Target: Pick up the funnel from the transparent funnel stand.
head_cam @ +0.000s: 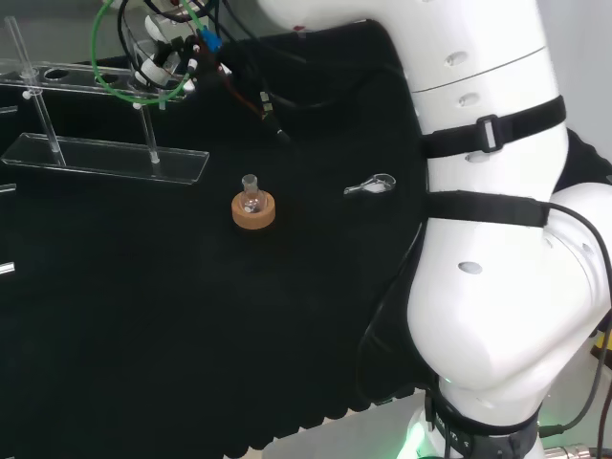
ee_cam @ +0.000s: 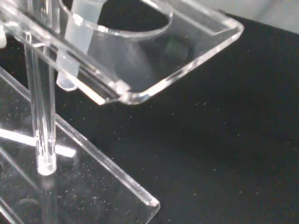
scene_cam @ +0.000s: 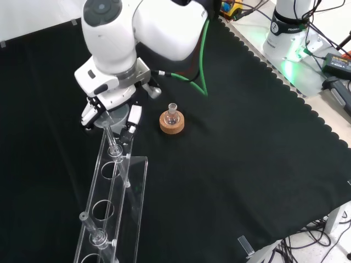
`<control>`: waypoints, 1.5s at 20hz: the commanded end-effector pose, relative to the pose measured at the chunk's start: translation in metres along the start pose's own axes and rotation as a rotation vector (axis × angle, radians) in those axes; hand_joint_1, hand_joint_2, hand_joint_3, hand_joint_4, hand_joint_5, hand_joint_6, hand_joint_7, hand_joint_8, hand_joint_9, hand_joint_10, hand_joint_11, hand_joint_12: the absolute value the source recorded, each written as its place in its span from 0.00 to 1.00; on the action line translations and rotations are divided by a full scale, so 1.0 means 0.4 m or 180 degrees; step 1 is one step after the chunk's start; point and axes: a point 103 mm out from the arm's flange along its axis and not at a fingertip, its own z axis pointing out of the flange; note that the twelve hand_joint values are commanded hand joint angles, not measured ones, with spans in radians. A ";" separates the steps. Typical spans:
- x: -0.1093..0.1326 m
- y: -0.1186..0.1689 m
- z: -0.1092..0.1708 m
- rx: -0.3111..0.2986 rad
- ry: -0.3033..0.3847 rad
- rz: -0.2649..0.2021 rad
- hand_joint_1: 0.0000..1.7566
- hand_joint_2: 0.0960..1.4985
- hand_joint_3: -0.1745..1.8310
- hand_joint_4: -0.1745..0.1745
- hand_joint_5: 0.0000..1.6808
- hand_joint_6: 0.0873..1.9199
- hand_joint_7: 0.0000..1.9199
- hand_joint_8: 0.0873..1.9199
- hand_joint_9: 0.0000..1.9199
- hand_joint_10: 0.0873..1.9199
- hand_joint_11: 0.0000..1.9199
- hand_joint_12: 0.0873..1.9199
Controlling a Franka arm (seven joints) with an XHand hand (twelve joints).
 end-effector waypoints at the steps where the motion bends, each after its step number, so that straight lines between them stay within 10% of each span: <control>1: -0.049 -0.040 -0.129 -0.0349 -0.0174 0.0172 0.58 0.67 0.20 0.51 0.51 0.62 0.57 0.85 0.86 0.68 1.00 0.66; 10: -0.100 -0.123 -0.273 -0.0610 -0.0418 0.0260 0.58 0.68 0.20 0.63 0.53 0.60 0.58 0.85 0.86 0.68 1.00 0.67; 20: -0.202 -0.396 -0.434 -0.0733 -0.0524 0.0666 0.58 0.67 0.20 0.70 0.54 0.59 0.59 0.84 0.87 0.69 1.00 0.68; 30: -0.338 -0.604 -0.426 -0.0843 -0.0534 0.0180 0.58 0.65 0.23 0.75 0.55 0.58 0.60 0.83 0.88 0.70 1.00 0.69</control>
